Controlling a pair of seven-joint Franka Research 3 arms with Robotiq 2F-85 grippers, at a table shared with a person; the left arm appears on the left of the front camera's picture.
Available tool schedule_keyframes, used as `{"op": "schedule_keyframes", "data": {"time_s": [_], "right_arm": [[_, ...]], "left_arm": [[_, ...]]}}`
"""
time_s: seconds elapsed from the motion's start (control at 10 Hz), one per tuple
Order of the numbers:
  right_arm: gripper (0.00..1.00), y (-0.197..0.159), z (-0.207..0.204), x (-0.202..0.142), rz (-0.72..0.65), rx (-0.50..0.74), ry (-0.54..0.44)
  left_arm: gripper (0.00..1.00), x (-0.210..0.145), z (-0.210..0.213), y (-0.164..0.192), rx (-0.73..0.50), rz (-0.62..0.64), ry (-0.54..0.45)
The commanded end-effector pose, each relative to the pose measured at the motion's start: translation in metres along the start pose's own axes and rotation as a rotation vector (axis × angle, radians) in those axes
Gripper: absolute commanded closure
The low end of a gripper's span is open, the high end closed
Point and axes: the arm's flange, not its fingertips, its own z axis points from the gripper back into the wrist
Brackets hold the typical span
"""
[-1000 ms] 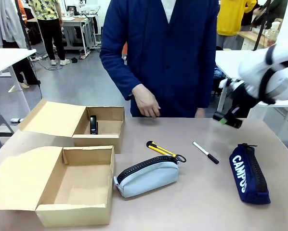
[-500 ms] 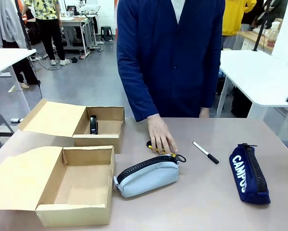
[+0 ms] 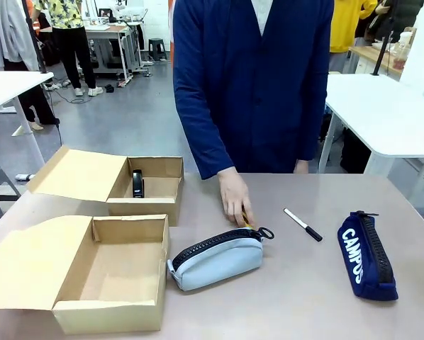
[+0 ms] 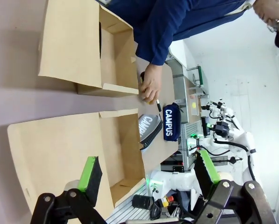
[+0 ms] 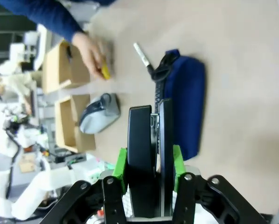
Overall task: Place items inside the box.
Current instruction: Pick up a Pencil pouch or Stapler and place it inside the Mailer Box closest to the robot.
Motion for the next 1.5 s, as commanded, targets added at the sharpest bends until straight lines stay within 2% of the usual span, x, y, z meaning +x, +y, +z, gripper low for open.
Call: {"op": "schedule_keyframes", "data": {"time_s": [0.0,0.1,0.2,0.3,0.4,0.5,0.6,0.7,0.8,0.9,1.0,1.1,1.2,1.3,1.4], "right_arm": [[1.00,-0.006,0.029,0.025,-0.011,-0.019,-0.041],[0.58,0.000,0.000,0.000,0.000,0.000,0.000],[0.58,0.037,-0.051,0.005,0.135,0.088,0.124],[0.58,0.096,-0.110,0.000,0.120,0.170,0.134],[0.58,0.148,-0.153,-0.015,0.108,0.263,0.141],[0.58,0.190,-0.194,-0.040,0.138,0.302,0.215],[0.58,0.222,-0.239,-0.065,0.177,0.249,0.178],[0.58,0.245,-0.281,-0.096,0.217,0.217,0.209],[0.58,0.256,-0.312,-0.133,0.288,0.216,0.290],[0.58,0.249,-0.318,-0.149,0.417,0.203,0.384],[0.58,0.268,-0.282,-0.104,0.235,0.243,0.293],[0.58,0.268,-0.282,-0.104,0.235,0.243,0.293],[0.58,0.275,-0.320,-0.147,0.313,0.192,0.374],[0.58,0.270,-0.307,-0.162,0.171,0.085,0.297],[0.58,0.299,-0.326,-0.178,0.176,-0.037,0.266]], "left_arm": [[0.00,0.000,-0.001,-0.001,-0.021,-0.019,-0.009],[0.00,0.000,-0.001,-0.001,-0.021,-0.019,-0.009],[0.00,0.000,-0.001,-0.001,-0.021,-0.019,-0.009],[0.00,0.000,-0.001,-0.001,-0.021,-0.019,-0.009],[0.00,0.000,-0.001,-0.001,-0.021,-0.019,-0.009],[0.00,0.000,-0.001,-0.001,-0.021,-0.019,-0.009],[0.00,0.000,-0.001,-0.001,-0.021,-0.019,-0.009],[0.00,0.000,-0.001,-0.001,-0.021,-0.019,-0.009],[0.00,0.000,-0.001,-0.001,-0.021,-0.019,-0.009],[0.00,0.000,-0.001,-0.001,-0.021,-0.019,-0.009],[0.00,0.000,-0.001,-0.001,-0.021,-0.019,-0.009],[0.00,0.000,-0.001,-0.001,-0.021,-0.019,-0.009],[0.00,0.000,-0.001,-0.001,-0.021,-0.019,-0.009],[0.00,0.000,-0.001,-0.001,-0.021,-0.019,-0.009],[0.00,0.000,-0.001,-0.001,-0.021,-0.019,-0.009]]}}
